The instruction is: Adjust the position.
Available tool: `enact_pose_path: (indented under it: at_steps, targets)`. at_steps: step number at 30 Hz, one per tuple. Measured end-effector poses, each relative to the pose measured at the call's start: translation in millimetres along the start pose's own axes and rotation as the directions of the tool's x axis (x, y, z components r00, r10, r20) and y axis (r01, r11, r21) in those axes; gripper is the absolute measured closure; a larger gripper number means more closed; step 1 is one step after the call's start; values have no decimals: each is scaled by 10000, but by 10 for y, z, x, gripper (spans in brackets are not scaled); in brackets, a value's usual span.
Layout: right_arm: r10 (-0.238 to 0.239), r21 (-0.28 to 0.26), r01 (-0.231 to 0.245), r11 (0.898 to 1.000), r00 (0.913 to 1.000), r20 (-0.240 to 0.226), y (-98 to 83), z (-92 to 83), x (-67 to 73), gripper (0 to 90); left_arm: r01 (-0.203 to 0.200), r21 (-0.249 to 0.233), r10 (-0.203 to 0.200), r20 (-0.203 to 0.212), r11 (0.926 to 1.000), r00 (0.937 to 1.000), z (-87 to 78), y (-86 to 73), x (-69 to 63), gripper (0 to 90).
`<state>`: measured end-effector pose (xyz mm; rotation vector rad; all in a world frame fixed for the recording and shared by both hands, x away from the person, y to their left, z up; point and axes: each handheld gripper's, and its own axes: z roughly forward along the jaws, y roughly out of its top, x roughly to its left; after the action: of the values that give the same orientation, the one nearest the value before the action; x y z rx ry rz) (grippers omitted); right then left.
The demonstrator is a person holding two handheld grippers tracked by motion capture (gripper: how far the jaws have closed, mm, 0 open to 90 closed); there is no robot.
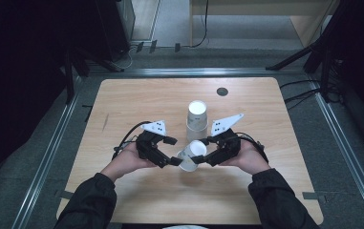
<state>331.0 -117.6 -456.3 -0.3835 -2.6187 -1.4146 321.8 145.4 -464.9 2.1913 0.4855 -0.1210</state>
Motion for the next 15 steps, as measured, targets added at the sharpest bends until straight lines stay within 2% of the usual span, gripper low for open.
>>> enact_pose_path:
  at_steps: [5, 15]
  targets:
    - [354, -378, -360, 9986, 9992, -170, -8, 15, -17, 351, -167, 28, 166, 220, 9999, 9996, 68, 14, -22, 138]
    - [369, -460, -388, 9982, 9985, -404, 30, 38, 8, 350, -482, 107, 477, 385, 9988, 9981, 150, 21, -68, 147]
